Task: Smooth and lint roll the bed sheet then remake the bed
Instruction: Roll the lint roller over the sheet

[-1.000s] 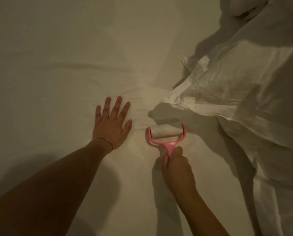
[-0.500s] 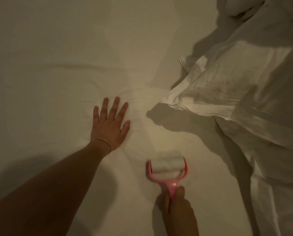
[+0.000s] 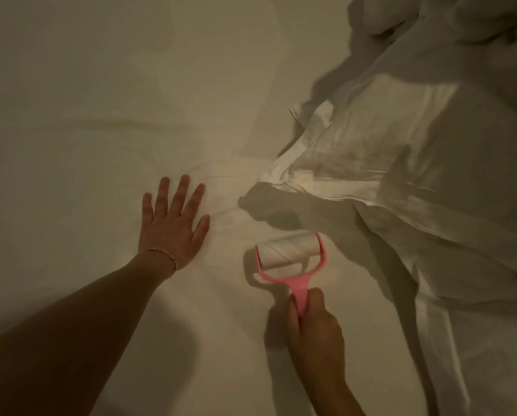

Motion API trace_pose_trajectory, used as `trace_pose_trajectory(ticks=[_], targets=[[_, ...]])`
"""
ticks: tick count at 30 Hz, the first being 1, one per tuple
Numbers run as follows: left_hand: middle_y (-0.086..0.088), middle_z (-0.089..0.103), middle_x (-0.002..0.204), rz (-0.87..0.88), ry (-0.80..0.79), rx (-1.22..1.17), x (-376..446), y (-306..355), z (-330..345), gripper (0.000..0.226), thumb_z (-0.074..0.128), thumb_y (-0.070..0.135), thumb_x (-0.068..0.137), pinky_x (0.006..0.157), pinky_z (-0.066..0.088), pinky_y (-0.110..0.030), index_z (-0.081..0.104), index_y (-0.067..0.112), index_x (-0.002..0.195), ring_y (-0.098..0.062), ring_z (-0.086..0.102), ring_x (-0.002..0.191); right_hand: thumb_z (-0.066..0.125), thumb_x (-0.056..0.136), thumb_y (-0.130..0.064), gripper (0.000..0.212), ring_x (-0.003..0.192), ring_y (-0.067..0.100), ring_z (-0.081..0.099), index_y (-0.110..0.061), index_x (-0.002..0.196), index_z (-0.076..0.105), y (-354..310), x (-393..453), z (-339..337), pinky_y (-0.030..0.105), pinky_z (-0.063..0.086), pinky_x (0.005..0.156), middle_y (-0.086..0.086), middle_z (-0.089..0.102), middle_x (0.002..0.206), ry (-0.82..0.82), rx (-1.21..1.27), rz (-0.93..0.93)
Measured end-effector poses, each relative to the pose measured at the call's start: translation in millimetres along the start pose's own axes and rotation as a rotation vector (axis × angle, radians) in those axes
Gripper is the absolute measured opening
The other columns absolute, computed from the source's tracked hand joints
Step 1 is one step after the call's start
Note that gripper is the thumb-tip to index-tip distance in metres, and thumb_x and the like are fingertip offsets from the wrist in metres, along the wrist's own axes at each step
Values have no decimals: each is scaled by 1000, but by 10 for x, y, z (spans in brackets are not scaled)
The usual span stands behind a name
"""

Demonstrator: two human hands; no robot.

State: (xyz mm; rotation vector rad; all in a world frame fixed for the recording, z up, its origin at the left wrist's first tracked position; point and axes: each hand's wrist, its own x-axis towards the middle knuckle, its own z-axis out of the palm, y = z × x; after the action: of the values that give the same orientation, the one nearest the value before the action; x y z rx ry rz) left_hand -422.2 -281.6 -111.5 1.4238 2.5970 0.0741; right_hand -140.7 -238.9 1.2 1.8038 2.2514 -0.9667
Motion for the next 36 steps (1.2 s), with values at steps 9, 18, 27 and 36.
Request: trace_pose_trajectory(ticks=[9, 18, 27, 36], targets=[[4, -4, 169, -17, -20, 20, -8, 20, -22, 67, 7, 60, 98, 122, 1, -57, 0, 36, 160, -29, -9, 154, 51, 94, -44, 25, 80, 39, 64, -21, 89, 40, 583, -29, -171, 39, 41, 61, 7, 62, 73, -49, -31, 81], [4, -2, 169, -24, -11, 15, 0, 25, -13, 66, 12, 58, 99, 122, 2, -57, 4, 35, 160, -29, -7, 155, 45, 99, -32, 23, 72, 30, 62, -10, 106, 45, 62, 1017, -185, 34, 43, 58, 6, 57, 78, -67, -130, -134], [4, -2, 169, -19, -16, 20, -3, 35, -13, 66, 12, 58, 99, 122, 1, -56, 2, 35, 160, -30, -7, 155, 47, 99, -33, 15, 59, 21, 54, -20, 92, 44, -13, 934, -414, 28, 32, 49, -1, 55, 68, 28, -42, -202], [4, -3, 169, -22, -24, 26, -15, 37, -29, 67, 9, 59, 98, 122, 1, -56, 1, 36, 160, -30, -8, 154, 45, 92, -52, 27, 84, 39, 67, -28, 97, 33, 667, -143, -335, 35, 36, 59, 12, 71, 83, -146, -150, -11]])
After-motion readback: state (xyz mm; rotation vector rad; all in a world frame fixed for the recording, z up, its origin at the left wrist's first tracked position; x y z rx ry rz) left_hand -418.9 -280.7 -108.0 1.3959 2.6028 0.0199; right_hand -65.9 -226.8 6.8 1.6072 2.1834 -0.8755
